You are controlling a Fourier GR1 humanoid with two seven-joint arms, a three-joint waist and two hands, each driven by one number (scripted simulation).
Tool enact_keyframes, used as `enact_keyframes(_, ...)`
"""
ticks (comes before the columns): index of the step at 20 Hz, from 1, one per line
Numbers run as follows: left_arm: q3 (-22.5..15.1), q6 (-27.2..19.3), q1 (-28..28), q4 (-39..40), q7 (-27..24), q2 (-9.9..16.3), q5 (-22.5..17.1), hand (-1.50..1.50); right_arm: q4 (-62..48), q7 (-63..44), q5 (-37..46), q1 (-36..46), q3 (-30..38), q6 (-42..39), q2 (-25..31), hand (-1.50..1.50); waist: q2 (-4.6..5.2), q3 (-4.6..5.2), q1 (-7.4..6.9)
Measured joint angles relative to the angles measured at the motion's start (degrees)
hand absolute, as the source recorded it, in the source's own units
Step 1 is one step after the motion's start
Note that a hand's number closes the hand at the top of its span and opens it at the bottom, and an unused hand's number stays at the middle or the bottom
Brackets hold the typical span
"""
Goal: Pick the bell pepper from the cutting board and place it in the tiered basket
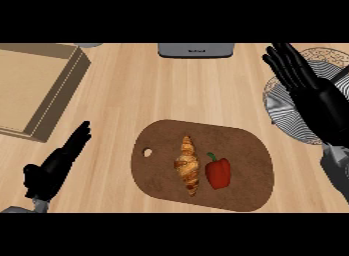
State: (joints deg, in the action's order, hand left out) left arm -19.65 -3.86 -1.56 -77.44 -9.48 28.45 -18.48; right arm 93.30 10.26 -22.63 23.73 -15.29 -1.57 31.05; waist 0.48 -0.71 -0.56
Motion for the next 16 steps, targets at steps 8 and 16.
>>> enact_keyframes(8,6.6,-8.6,-2.3,0.2,1.0,3.5,3.5,0.00,-2.4,-3.8,2.5,-11.5,5.2,19.9,-7.4,-1.50,-1.25,0.31,4.20)
enact_keyframes(16,8.6,-14.1,-3.0,-0.9,4.0,4.6,5.7,0.00,-2.5,-10.8,14.7,-30.6,3.2,46.5,-12.3,-1.50,-1.26,0.89,4.96)
